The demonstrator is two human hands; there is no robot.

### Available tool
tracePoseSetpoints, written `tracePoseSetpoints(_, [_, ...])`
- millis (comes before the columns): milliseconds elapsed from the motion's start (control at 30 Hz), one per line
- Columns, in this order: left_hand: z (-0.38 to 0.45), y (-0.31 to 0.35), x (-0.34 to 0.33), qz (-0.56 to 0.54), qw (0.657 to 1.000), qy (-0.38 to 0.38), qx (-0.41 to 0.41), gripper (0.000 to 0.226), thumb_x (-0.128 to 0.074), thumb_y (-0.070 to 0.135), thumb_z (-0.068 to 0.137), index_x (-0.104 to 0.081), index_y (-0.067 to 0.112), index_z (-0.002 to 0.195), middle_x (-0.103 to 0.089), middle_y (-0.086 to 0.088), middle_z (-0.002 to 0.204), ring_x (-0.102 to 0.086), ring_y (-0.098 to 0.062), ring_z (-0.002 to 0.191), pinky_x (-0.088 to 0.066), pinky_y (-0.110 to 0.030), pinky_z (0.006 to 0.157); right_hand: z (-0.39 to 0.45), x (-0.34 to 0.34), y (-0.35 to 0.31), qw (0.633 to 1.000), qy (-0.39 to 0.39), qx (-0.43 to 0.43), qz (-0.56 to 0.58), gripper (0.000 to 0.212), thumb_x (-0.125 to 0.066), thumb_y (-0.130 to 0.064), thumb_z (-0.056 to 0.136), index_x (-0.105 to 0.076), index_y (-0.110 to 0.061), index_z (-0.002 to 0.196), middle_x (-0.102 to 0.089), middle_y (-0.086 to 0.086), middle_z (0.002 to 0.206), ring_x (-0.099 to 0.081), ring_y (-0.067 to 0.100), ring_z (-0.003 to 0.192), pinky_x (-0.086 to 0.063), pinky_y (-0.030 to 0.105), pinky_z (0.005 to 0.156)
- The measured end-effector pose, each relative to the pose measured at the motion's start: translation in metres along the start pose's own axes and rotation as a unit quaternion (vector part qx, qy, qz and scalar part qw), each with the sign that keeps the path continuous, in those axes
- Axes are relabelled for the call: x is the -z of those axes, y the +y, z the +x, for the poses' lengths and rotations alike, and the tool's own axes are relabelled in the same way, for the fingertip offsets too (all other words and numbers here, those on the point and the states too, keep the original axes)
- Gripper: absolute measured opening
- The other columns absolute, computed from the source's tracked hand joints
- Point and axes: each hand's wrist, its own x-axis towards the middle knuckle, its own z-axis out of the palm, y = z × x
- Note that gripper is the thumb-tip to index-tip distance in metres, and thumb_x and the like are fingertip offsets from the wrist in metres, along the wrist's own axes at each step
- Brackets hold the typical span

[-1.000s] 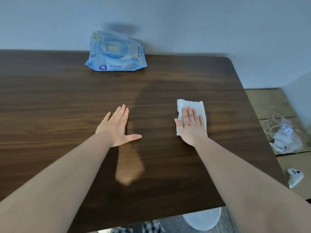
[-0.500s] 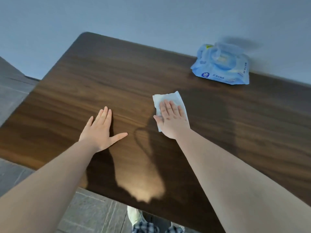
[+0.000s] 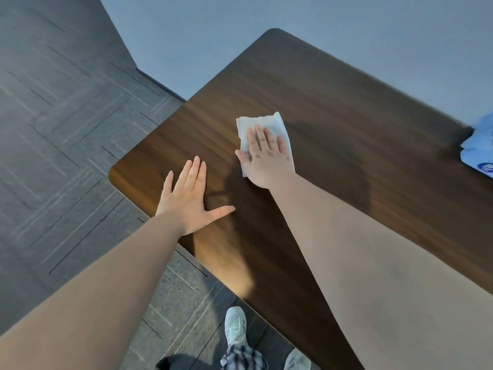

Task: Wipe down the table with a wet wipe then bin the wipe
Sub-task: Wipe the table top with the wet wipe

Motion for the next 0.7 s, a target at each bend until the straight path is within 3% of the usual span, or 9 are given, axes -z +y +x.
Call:
tracePoseSetpoints(267, [0.002, -0.002, 0.002, -0.032, 0.999, 0.011, -0.016, 0.115, -0.015, 0.092, 0.066, 0.013, 0.018, 0.149, 0.016, -0.001, 0.159, 0.016, -0.018, 0.146, 0.006, -0.047, 0.116, 0.034, 0.0, -0.05, 0.999, 0.021, 0.024, -0.005, 0.064, -0.006, -0.052, 0.097, 0.006, -0.018, 0.15, 0.01, 0.003, 0.16, 0.012, 0.021, 0.146, 0.01, 0.042, 0.116])
tracePoseSetpoints(700, [-0.002, -0.005, 0.006, -0.036, 0.998, -0.01, -0.04, 0.116, -0.023, 0.089, 0.067, 0.012, 0.015, 0.149, 0.015, -0.004, 0.16, 0.013, -0.02, 0.146, 0.004, -0.047, 0.117, -0.009, -0.015, -0.046, 0.998, 0.025, 0.064, -0.016, 0.064, -0.008, -0.054, 0.097, 0.007, -0.02, 0.15, 0.009, 0.0, 0.16, 0.012, 0.018, 0.146, 0.013, 0.039, 0.114])
